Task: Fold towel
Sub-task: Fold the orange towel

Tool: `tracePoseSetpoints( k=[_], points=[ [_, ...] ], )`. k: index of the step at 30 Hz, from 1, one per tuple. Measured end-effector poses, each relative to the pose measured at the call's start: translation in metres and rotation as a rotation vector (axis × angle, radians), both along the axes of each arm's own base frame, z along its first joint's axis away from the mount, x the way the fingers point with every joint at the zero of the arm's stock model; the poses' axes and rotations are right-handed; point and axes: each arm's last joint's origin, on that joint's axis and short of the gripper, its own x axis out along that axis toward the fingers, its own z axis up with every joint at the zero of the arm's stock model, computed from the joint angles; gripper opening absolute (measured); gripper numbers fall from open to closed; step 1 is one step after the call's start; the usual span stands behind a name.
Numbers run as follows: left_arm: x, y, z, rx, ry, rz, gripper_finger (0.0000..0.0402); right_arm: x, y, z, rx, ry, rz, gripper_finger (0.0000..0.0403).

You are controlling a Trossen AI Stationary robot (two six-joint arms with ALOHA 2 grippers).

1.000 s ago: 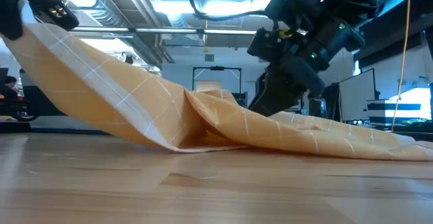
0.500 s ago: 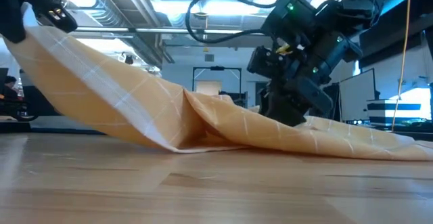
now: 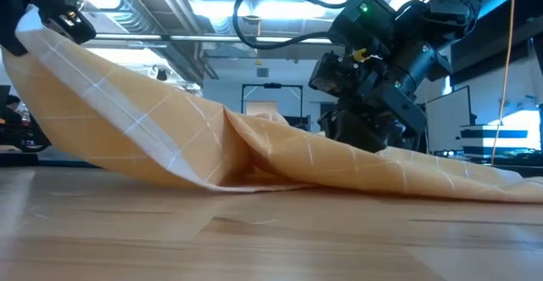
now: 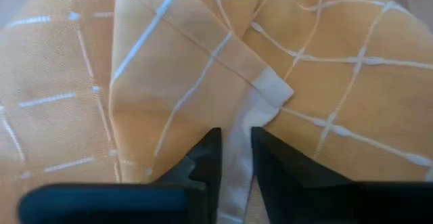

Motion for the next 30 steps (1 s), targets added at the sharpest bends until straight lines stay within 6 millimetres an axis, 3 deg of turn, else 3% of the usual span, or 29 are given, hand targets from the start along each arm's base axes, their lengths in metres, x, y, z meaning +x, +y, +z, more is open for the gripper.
tracePoseSetpoints(
  k=[5, 8, 11, 16, 21, 25, 30],
  points=[
    [0.000, 0.000, 0.000, -0.003, 0.000, 0.003, 0.0005, 0.000, 0.000, 0.000, -0.007, 0.006, -0.005, 0.0014],
    [0.000, 0.000, 0.000, -0.002, 0.000, 0.003, 0.0005, 0.000, -0.001, 0.002, -0.035, 0.009, -0.016, 0.0009],
    [0.000, 0.000, 0.000, 0.005, -0.004, 0.001, 0.0005, -0.001, -0.003, 0.020, -0.101, 0.012, -0.039, 0.0005],
    [0.001, 0.001, 0.005, 0.021, 0.000, -0.003, 0.0005, -0.014, -0.003, 0.075, -0.208, -0.085, -0.091, 0.0003],
    [0.004, 0.008, 0.025, 0.119, 0.025, 0.012, 0.0005, -0.045, 0.006, 0.151, -0.372, -0.225, -0.156, 0.0002],
    [0.007, 0.020, 0.054, 0.274, 0.023, 0.044, 0.0005, -0.076, 0.012, 0.207, -0.510, -0.310, -0.241, 0.0001],
    [0.010, 0.036, 0.108, 0.447, -0.044, 0.078, 0.0005, -0.107, 0.014, 0.270, -0.585, -0.439, -0.329, 0.0001]
  ],
)
